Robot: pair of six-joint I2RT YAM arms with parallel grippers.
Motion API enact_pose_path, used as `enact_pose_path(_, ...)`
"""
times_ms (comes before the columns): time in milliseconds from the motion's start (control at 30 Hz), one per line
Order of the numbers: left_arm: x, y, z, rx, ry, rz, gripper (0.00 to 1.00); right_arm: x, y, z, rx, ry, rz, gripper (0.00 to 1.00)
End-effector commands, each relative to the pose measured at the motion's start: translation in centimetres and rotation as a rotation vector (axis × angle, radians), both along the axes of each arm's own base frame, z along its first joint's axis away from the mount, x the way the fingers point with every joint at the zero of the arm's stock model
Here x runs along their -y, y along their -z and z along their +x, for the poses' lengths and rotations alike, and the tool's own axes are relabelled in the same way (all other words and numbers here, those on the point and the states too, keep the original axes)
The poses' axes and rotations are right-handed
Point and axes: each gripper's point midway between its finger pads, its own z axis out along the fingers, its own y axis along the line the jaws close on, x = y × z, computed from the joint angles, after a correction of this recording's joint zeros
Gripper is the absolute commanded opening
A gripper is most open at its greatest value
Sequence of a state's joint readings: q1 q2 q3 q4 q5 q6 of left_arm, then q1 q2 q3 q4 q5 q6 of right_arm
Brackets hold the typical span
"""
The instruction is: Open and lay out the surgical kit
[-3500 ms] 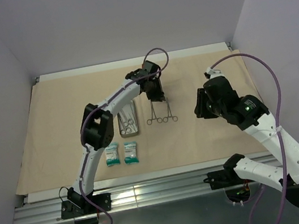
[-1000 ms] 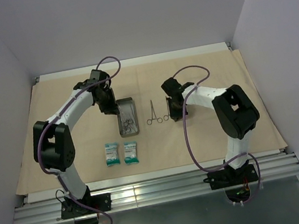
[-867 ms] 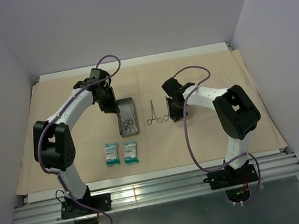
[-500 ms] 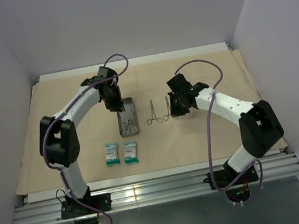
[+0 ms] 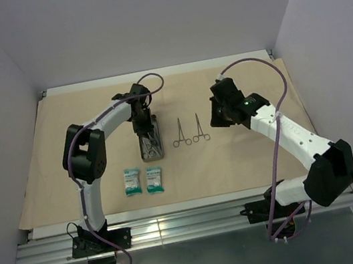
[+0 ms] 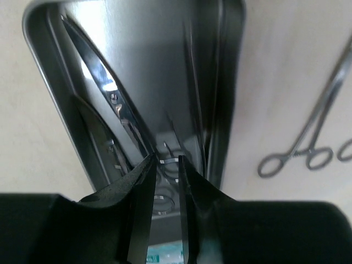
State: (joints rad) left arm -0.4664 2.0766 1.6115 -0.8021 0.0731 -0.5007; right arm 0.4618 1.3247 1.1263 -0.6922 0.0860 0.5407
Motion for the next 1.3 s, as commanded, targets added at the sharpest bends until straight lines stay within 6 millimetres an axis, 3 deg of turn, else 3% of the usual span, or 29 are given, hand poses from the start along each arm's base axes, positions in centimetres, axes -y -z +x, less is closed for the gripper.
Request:
enact_pose_path(0, 0.3, -0.7, 1.7, 0.048, 0.018, 0.025, 0.3, 1.4, -2.3, -0.2, 0.057, 0.031, -0.02, 0.2)
enact_pose_path(500, 0.5, 0.4, 2.6, 0.034, 0.029, 0.067, 0.31, 3.4, -2.6, -2.3, 0.066, 0.072, -0.048, 0.21)
enact_pose_path(633, 1.1, -2.3, 3.3, 0.095, 0.02, 0.032, 0.32, 3.4, -2.6, -2.4, 0.066, 0.071, -0.047, 0.21)
enact_pose_path(833, -0.6, -4.2, 4.4, 0.179, -0.093, 0.102, 0.32, 3.1, -2.5, -2.3, 0.058, 0.07, -0.039, 0.21)
enact_pose_path(1267, -1.0, -1.0, 3.8, 0.112, -0.169, 0.134, 0.32, 3.2, -2.8, -2.1, 0.066, 0.071, -0.047, 0.21)
